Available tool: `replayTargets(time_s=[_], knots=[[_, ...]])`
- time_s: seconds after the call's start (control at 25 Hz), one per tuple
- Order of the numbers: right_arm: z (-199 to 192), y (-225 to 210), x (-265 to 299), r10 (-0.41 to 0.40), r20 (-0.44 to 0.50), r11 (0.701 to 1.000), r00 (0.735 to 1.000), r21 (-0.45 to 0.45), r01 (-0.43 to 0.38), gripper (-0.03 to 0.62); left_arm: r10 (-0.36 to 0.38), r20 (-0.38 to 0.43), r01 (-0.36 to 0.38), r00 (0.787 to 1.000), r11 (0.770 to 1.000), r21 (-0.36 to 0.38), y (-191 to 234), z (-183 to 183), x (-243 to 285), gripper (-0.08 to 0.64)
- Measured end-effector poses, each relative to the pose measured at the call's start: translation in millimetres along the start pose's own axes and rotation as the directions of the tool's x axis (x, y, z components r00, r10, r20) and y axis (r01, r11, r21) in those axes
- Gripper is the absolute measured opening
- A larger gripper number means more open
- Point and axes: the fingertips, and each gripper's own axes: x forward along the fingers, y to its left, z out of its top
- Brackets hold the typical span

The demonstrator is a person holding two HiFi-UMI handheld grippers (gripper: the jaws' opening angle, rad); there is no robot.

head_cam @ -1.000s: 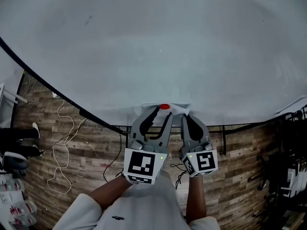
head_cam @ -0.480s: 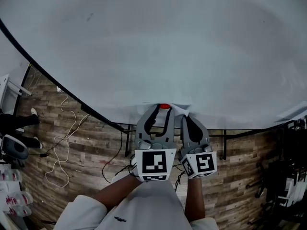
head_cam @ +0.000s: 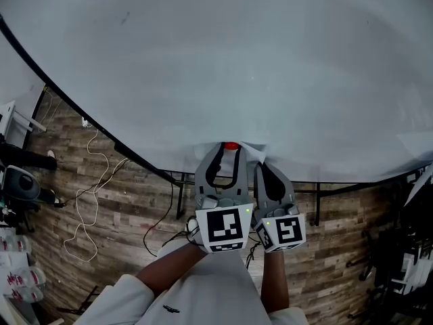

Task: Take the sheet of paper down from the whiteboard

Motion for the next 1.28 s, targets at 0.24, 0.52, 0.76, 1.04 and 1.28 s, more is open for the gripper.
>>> replayTargets(time_s=[0.24,0.52,0.76,1.04,1.28], knots=[[1,1,-4,0.000,0.005,1.000,1.000,0.002,0.000,0.015,-0.043,-0.008,0.042,0.999,0.999,-0.032,1,-2,-2,0.123],[6,-3,-13,-0.050,0.029,0.998,0.998,0.038,0.048,0.011,-0.086,-0.020,0.085,0.996,0.995,-0.042,14,0,-15,0.123],[10,-4,-24,-0.105,0.038,0.994,0.994,0.036,0.103,0.011,-0.153,-0.031,0.152,0.988,0.987,-0.043,14,-3,-26,0.120],[15,-5,-44,-0.210,0.051,0.978,0.976,0.028,0.208,0.011,-0.243,-0.032,0.241,0.970,0.969,-0.049,14,-2,-34,0.120],[24,-10,-64,-0.306,0.076,0.952,0.949,0.022,0.305,0.011,-0.300,-0.021,0.298,0.954,0.953,-0.051,17,3,-37,0.120]])
